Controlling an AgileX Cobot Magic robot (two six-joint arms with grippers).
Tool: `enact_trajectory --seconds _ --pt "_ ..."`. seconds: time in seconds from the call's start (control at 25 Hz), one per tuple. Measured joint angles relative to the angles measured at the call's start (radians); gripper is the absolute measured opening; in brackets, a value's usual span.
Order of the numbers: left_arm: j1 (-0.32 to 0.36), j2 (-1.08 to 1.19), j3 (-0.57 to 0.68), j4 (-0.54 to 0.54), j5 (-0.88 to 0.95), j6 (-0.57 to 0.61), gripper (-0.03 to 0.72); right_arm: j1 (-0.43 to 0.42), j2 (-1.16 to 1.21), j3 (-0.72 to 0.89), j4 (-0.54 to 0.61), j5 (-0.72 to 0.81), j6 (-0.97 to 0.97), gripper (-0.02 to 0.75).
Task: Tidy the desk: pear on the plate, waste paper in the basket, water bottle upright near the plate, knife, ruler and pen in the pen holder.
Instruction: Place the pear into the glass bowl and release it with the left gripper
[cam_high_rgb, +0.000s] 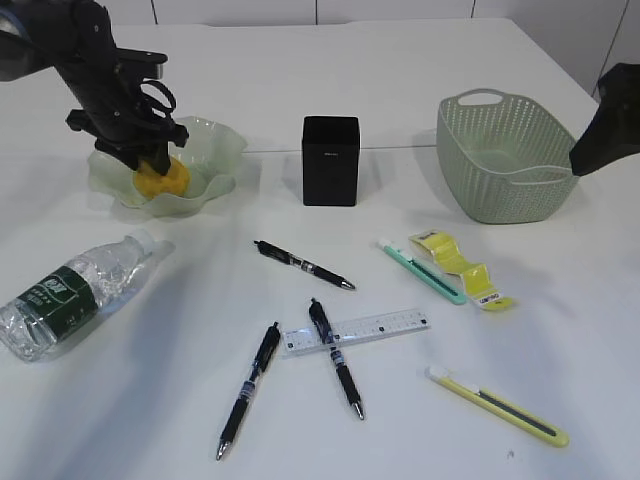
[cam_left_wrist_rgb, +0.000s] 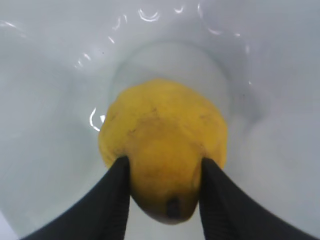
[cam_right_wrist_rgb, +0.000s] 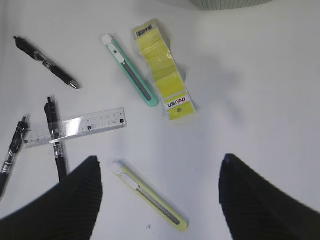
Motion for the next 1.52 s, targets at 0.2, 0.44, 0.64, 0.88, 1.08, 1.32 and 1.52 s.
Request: enact_trajectory --seconds 0.2,0.44,0.64,0.88,1.08,1.32,1.52 --pt "0.000 0.000 0.000 0.000 0.000 0.000 0.287 0.000 0.000 0.000 0.000 -0.001 0.000 0.567" --pt "0.006 0.000 0.000 -0.001 0.002 0.000 0.289 0.000 0.000 0.000 0.000 -0.001 0.000 0.568" --pt "0.009 0.000 0.000 -0.001 0.015 0.000 0.298 0.000 0.000 0.000 0.000 -0.004 0.000 0.567" --pt "0.009 0.000 -0.002 0.002 0.022 0.000 0.356 0.000 0.000 0.000 0.000 -0.006 0.000 0.568" --pt "0.011 0.000 -0.002 0.002 0.023 0.000 0.442 0.000 0.000 0.000 0.000 -0.005 0.000 0.568" --pt "0.011 0.000 -0.002 0.002 0.020 0.000 0.458 0.000 0.000 0.000 0.000 0.002 0.000 0.567" --pt "0.011 -0.012 -0.002 0.002 0.018 0.000 0.458 0.000 0.000 0.000 0.000 0.008 0.000 0.566"
